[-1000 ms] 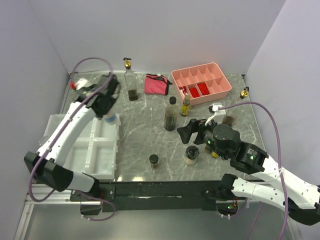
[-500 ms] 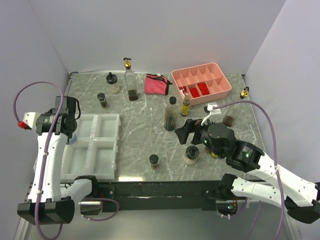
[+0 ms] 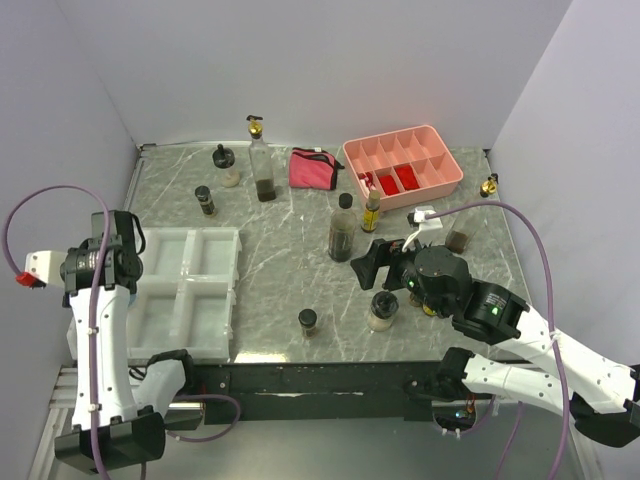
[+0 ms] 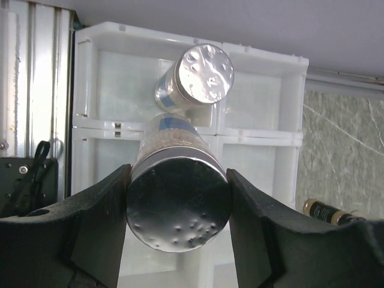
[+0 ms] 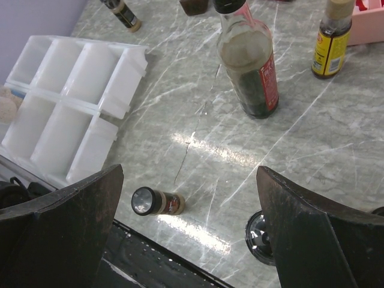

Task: Organize the condiment bottles
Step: Place the bottle in the storage box, then pick up the bottle from the corner of the board.

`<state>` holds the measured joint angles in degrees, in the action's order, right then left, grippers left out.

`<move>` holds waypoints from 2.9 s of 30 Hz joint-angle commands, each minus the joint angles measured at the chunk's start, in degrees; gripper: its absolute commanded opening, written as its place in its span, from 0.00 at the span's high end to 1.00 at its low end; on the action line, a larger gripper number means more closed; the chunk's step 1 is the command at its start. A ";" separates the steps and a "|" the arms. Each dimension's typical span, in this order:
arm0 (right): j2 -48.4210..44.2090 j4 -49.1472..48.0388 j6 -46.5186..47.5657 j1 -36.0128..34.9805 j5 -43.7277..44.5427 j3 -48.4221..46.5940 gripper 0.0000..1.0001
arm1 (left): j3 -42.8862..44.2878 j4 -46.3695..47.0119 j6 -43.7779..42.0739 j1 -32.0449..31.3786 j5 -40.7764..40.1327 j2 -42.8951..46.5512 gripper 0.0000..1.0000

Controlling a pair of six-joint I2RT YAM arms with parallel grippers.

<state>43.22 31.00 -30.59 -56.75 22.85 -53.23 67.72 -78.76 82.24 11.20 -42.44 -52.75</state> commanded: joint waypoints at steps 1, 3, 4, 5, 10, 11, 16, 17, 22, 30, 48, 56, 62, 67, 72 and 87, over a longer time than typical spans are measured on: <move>-0.51 -0.42 -0.09 -0.11 0.88 -1.79 0.00 | 1.09 0.19 -2.17 1.72 -4.84 2.30 0.95; -0.25 -0.33 0.00 -0.11 0.70 -1.79 0.00 | 0.92 0.19 -2.69 2.59 -6.51 2.57 0.91; -0.16 -0.33 0.00 -0.11 0.88 -1.96 0.00 | 0.48 0.19 -2.87 2.86 -6.87 2.83 0.91; -0.16 -0.16 0.00 -0.11 0.97 -2.05 0.00 | 0.22 0.19 -2.96 3.30 -7.13 2.92 0.91; -0.33 0.46 0.18 -0.11 1.32 -2.58 0.00 | -1.71 0.28 -1.56 4.88 -7.66 2.74 0.91; -0.59 0.63 0.18 -0.20 1.41 -2.40 0.00 | -2.07 0.28 -0.94 5.23 -7.84 2.65 0.91; -1.21 1.34 0.18 -0.11 1.76 -2.23 0.00 | -4.35 0.54 1.69 6.37 -8.98 2.48 0.91; -1.38 1.60 0.18 -0.11 1.84 -2.14 0.00 | -4.62 0.71 2.31 7.16 -9.15 2.57 0.90; -1.82 1.95 0.27 -0.11 2.02 -1.96 0.00 | -5.32 3.96 1.09 10.15 -7.93 1.60 0.88; -2.35 2.39 0.79 -0.11 2.81 -1.70 0.00 | -8.57 10.73 -4.01 17.71 -2.75 -1.38 0.72; -2.09 3.01 0.97 -0.11 3.87 -1.35 0.00 | -15.08 18.74 -9.64 22.46 0.96 -3.68 0.01; -1.48 1.60 0.53 -0.11 1.50 -0.56 0.00 | -6.99 19.34 -18.74 22.46 4.10 2.29 0.01; -1.13 1.69 -1.05 -0.11 0.61 -0.38 0.00 | -6.81 31.28 -32.98 22.37 22.78 10.12 0.01; 0.63 4.15 -2.54 -0.20 3.42 -0.82 0.00 | -13.04 41.39 -40.04 22.20 45.56 12.06 0.01; 2.74 7.40 -5.36 -0.20 5.80 -1.43 0.00 | -16.75 47.12 -43.30 18.08 64.31 9.78 0.01; -4.81 2.48 -3.95 -0.11 5.44 3.84 0.00 | -9.02 43.96 -46.29 -42.73 32.34 -4.81 0.01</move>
<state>40.32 36.16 -35.09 -56.75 26.13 -49.65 54.81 -34.76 36.86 -20.84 0.21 -56.36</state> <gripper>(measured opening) 0.999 0.995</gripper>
